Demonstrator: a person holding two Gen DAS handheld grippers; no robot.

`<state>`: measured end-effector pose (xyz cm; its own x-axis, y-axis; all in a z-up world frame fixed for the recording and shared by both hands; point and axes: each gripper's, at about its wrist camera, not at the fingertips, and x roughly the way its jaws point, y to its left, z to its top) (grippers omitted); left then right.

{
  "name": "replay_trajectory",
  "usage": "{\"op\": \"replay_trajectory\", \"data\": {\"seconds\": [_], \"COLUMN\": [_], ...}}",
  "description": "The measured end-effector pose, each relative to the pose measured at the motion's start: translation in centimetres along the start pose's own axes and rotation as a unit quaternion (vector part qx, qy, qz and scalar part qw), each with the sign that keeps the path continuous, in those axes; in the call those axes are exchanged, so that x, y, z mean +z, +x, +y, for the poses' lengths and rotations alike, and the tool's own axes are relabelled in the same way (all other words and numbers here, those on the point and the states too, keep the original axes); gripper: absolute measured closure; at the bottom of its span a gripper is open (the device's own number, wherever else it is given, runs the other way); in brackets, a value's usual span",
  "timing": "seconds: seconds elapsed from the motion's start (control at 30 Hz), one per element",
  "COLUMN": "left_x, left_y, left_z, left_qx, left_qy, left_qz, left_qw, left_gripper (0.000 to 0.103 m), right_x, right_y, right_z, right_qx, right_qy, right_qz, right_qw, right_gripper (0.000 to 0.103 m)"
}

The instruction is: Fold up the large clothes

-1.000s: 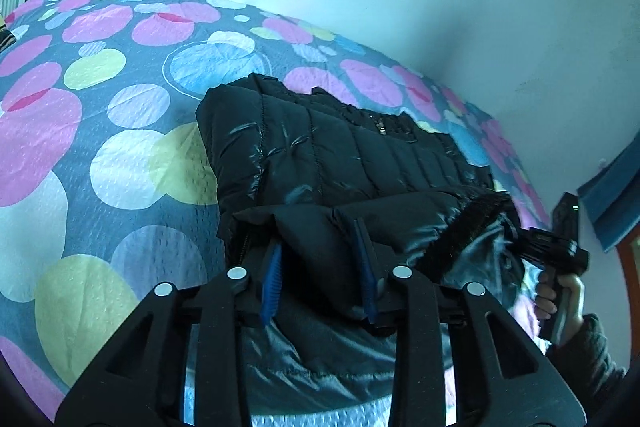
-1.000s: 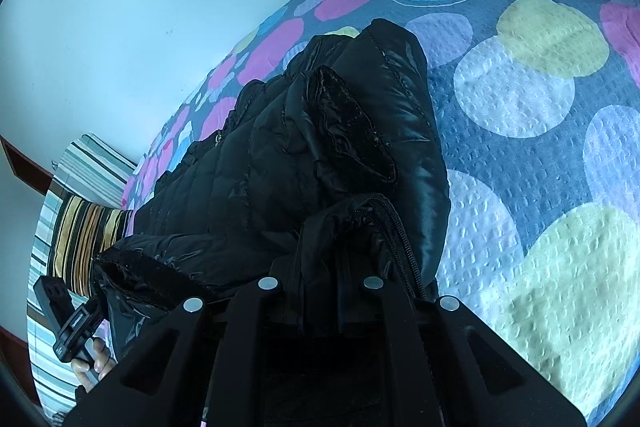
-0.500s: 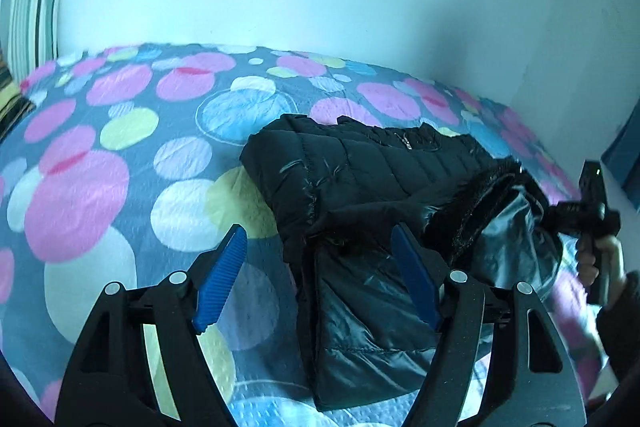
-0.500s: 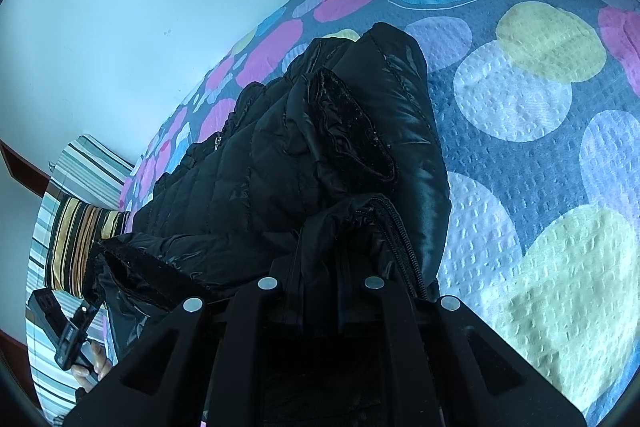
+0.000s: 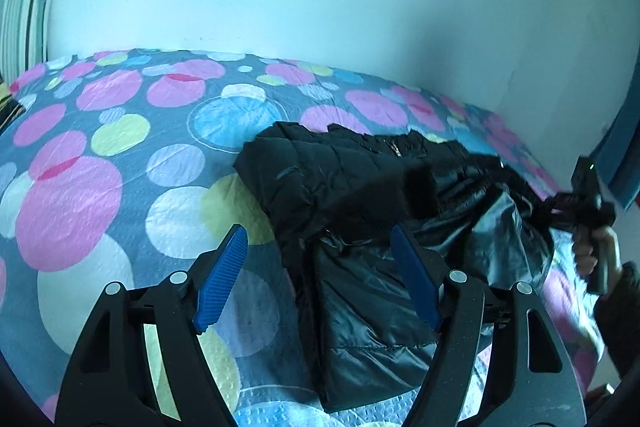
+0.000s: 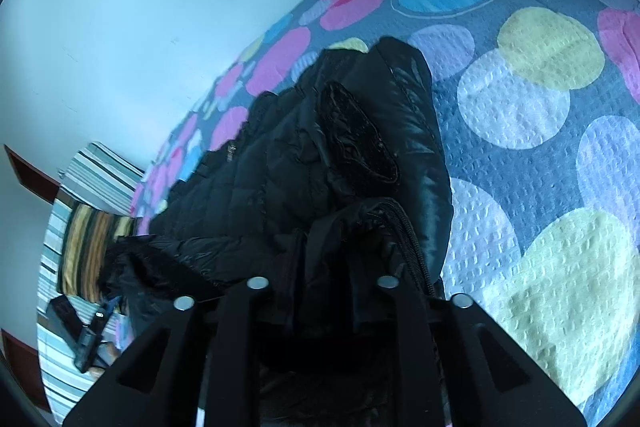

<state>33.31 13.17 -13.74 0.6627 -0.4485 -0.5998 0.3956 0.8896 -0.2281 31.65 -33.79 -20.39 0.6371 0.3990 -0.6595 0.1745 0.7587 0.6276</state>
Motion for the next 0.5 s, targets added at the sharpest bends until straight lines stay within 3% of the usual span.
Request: {"op": "replay_trajectory", "data": {"seconds": [0.13,0.2,0.33,0.5], "left_x": [0.0,0.0,0.2,1.0], "left_y": [0.8,1.1,1.7,2.6], "left_z": [-0.6,-0.7,-0.4,-0.4], "left_qx": [0.004,0.009,0.013,0.007], "left_qy": [0.009,0.01,0.005,0.007], "left_qz": [0.006,0.01,0.015,0.021], "left_qw": [0.9999,0.9999,0.9998,0.9997], "left_gripper": [0.03,0.03,0.03,0.03], "right_x": [0.0,0.0,0.4,0.5], "right_y": [-1.6,-3.2,-5.0,-5.2], "right_z": [-0.3,-0.7,-1.2,0.8], "right_qx": [0.015,0.004,-0.003,-0.019], "right_qy": [-0.002,-0.004,-0.014,-0.116], "right_qz": [-0.009,-0.034,-0.053,-0.056], "right_qw": [1.0,0.999,0.998,0.992], "right_gripper": [0.066,0.043,0.042,0.042]}}
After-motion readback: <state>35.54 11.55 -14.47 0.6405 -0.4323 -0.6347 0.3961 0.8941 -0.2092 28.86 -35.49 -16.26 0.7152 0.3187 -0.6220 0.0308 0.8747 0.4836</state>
